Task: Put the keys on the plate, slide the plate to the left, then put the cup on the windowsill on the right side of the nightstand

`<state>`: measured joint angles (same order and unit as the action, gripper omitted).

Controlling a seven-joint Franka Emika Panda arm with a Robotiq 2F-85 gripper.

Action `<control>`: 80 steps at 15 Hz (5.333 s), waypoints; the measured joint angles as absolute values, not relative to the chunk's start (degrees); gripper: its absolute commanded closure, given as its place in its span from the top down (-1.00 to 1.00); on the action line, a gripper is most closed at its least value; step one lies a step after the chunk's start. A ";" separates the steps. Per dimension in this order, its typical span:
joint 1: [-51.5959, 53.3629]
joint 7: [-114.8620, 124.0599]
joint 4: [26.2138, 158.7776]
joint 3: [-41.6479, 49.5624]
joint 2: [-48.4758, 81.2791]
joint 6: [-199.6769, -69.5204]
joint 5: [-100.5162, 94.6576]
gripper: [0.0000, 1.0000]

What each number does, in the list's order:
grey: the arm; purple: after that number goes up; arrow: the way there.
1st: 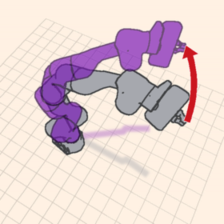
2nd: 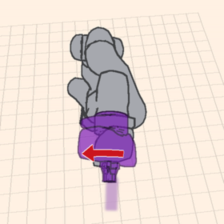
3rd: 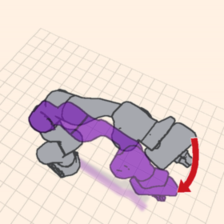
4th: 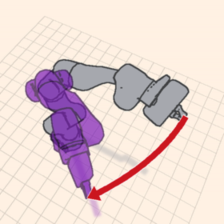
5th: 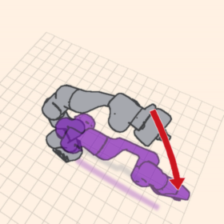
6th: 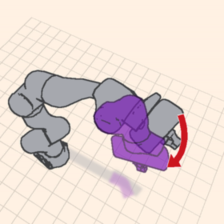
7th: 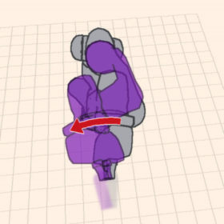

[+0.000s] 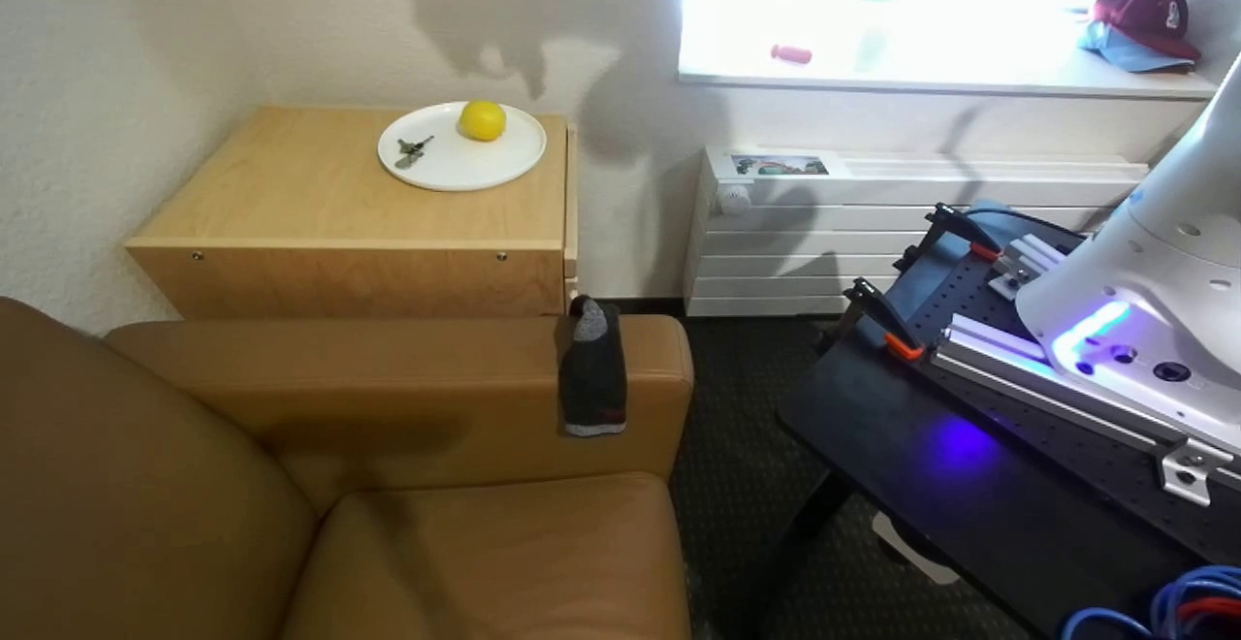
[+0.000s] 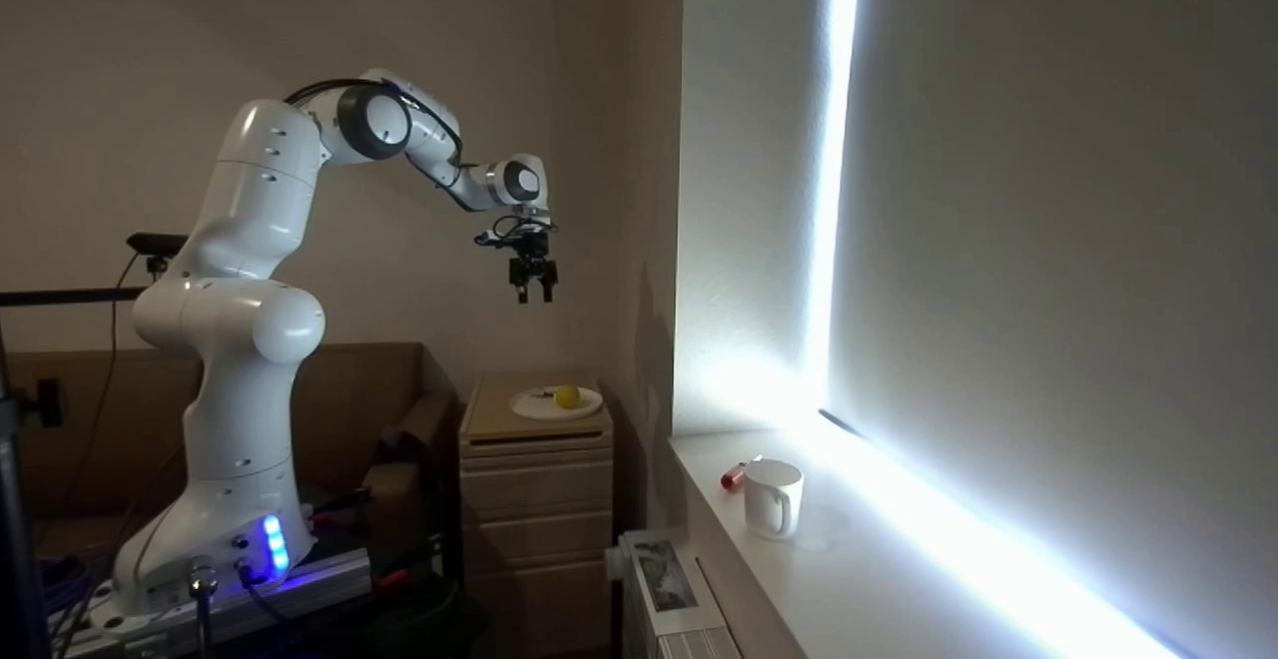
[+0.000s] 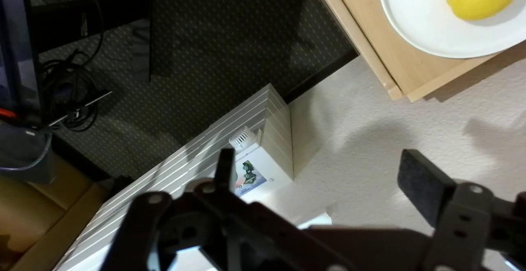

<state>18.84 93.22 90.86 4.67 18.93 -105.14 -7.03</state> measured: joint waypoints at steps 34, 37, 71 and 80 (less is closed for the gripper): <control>26.73 123.33 78.82 -1.84 52.06 -133.27 1.19 1.00; 26.80 127.85 74.14 -1.78 55.79 -134.05 1.57 1.00; 26.96 133.95 63.27 -2.95 63.86 -118.90 1.70 1.00; 28.28 129.37 63.33 -6.85 63.26 -112.60 1.03 1.00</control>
<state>28.28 129.37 63.33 -6.85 63.26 -112.60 1.03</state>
